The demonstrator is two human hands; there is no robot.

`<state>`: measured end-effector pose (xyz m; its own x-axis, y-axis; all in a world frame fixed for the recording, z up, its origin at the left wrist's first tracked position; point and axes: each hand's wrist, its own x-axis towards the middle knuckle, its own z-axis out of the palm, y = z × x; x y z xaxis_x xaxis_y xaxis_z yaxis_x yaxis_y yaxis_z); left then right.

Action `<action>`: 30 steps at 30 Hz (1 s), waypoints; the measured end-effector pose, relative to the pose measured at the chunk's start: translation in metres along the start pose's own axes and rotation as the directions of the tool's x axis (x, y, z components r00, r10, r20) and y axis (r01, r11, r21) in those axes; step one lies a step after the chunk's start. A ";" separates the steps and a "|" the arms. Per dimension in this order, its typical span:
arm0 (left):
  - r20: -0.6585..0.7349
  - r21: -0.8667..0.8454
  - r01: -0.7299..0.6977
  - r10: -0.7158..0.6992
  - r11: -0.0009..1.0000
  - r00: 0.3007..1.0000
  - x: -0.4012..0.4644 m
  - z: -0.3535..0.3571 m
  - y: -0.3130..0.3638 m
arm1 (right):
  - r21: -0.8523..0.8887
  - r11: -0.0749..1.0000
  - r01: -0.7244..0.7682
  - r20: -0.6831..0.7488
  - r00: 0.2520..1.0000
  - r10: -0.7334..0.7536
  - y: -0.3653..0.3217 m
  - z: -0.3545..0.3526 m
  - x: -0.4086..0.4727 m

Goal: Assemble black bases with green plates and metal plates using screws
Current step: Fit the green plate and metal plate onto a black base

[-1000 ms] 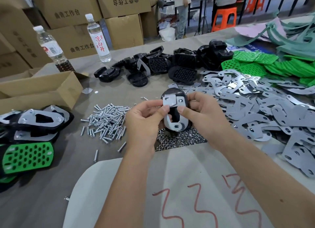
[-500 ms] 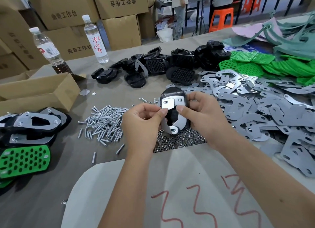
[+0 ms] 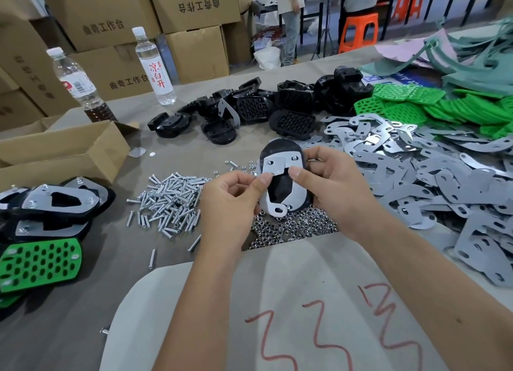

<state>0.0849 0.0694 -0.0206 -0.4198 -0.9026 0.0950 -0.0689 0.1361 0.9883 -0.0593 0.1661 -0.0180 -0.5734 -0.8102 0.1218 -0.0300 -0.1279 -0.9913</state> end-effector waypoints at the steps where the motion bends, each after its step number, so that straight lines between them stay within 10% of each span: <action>1: 0.027 -0.039 0.035 -0.034 0.999 0.999 0.000 0.000 0.000 | -0.004 1.000 0.003 0.002 1.000 -0.003 0.001 0.000 0.000; 8: 0.102 -0.170 0.137 -0.121 0.976 0.987 0.000 0.002 0.000 | -0.002 1.000 0.012 0.040 0.999 -0.012 0.002 -0.004 0.002; 20: -0.170 0.124 -0.088 0.108 0.988 0.980 -0.004 0.005 0.005 | 0.002 1.000 -0.023 -0.010 1.000 0.023 0.003 0.001 0.003; 30: 0.142 -0.303 0.209 -0.172 0.930 0.975 -0.009 0.004 0.013 | 0.146 0.986 -0.080 0.068 0.995 0.071 -0.004 0.000 -0.001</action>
<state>0.0843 0.0808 -0.0088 -0.5262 -0.8451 -0.0948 0.1229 -0.1859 0.9748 -0.0586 0.1677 -0.0142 -0.5171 -0.8542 0.0541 0.1362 -0.1445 -0.9801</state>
